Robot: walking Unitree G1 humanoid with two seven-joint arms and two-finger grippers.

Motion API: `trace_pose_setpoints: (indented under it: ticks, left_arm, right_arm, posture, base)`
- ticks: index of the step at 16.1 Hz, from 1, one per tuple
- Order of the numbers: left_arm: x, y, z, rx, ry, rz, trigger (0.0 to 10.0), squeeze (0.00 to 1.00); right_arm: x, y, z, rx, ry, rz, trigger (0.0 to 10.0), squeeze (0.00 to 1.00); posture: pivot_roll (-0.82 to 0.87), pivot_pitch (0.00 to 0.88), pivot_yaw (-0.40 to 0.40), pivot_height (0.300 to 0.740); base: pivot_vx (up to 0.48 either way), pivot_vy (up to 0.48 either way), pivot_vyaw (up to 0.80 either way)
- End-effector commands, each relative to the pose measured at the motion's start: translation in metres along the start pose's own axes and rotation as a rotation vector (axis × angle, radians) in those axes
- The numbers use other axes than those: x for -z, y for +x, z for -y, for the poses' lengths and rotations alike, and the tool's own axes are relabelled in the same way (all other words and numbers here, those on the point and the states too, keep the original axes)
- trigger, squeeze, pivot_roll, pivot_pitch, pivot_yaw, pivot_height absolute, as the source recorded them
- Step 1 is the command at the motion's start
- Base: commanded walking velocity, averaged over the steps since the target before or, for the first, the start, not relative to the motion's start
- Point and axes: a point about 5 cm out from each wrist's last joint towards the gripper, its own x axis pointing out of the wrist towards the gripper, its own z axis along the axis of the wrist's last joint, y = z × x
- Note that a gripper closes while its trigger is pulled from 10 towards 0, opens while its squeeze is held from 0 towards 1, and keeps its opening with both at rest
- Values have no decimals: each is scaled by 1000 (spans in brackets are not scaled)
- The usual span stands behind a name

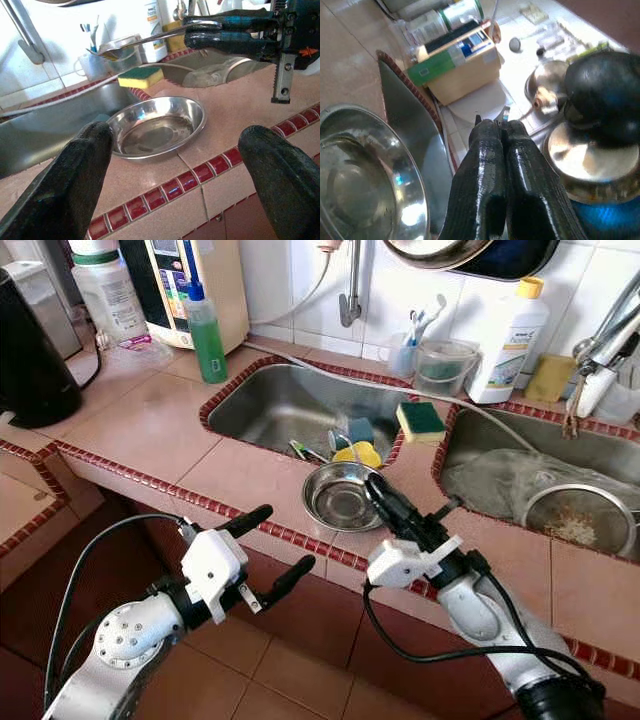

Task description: Kitchen organization

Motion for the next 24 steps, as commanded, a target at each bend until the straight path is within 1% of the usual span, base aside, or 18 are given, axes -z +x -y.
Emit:
trace_pose_setpoints:
  ticks: [1, 3, 4, 5, 7, 8, 10, 11, 13, 14, 15, 16, 19, 21, 24]
  left_arm:
    - [1, 0, -8, -21, 23, -4, 10000, 0]
    - [1, 0, -20, -60, 31, -10, 10000, 0]
    - [-1, 1, -38, -139, 14, -3, 10000, 0]
    - [-3, 2, -46, -175, 6, 7, 10000, 0]
    - [-5, 4, -65, -258, -20, 11, 10000, 0]
    - [-6, 6, -75, -303, -52, 16, 10000, 0]
    - [-10, 10, -93, -367, -104, 28, 10000, 0]
    - [-14, 15, -103, -390, -124, 42, 10000, 0]
    - [-20, 21, -112, -406, -157, 72, 10000, 0]
    - [-23, 26, -116, -415, -185, 78, 10000, 0]
    - [-24, 27, -118, -415, -194, 79, 10000, 0]
    - [-24, 29, -120, -419, -183, 74, 10000, 0]
    - [-25, 33, -126, -433, -206, 69, 10000, 0]
    - [-24, 32, -128, -437, -207, 65, 10000, 0]
    - [-23, 32, -128, -446, -213, 60, 10000, 0]
  right_arm:
    - [3, 5, 12, 77, 56, -36, 10000, 0]
    - [9, 11, 22, 176, 157, -108, 10000, 0]
    - [14, 18, 30, 269, 280, -175, 10000, 0]
    - [15, 22, 32, 307, 358, -204, 10000, 0]
    - [14, 28, 35, 362, 464, -231, 10000, 0]
    - [13, 32, 37, 393, 531, -242, 10000, 0]
    - [8, 40, 38, 403, 619, -244, 10000, 0]
    - [4, 45, 39, 424, 698, -235, 10000, 0]
    - [-2, 52, 41, 436, 758, -219, 10000, 0]
    - [-8, 56, 44, 449, 810, -201, 10000, 0]
    - [-10, 58, 45, 454, 823, -195, 10000, 0]
    - [-12, 59, 46, 446, 846, -186, 10000, 0]
    - [-16, 62, 51, 453, 900, -172, 10000, 0]
    - [-17, 64, 52, 440, 913, -168, 10000, 0]
    - [-20, 66, 48, 410, 924, -169, 10000, 0]
  posture:
    - [-164, 45, 30, 740]
    - [-161, 49, 29, 740]
    - [-162, 50, 30, 740]
    - [-163, 50, 32, 740]
    - [-162, 47, 34, 740]
    - [-165, 44, 38, 740]
    - [-168, 38, 44, 740]
    - [-168, 34, 47, 740]
    - [-171, 31, 52, 740]
    - [-173, 30, 54, 740]
    - [-173, 30, 54, 740]
    - [-173, 30, 54, 740]
    - [-173, 26, 55, 740]
    - [-170, 24, 52, 740]
    - [-166, 21, 46, 740]
  base:
    - [0, 0, 0]
    - [0, 0, 0]
    - [0, 0, 0]
    - [0, 0, 0]
    - [0, 0, 0]
    - [0, 0, 0]
    - [0, 0, 0]
    - [0, 0, 0]
    - [0, 0, 0]
    - [0, 0, 0]
    - [0, 0, 0]
    - [0, 0, 0]
    - [0, 0, 0]
    - [0, 0, 0]
    - [0, 0, 0]
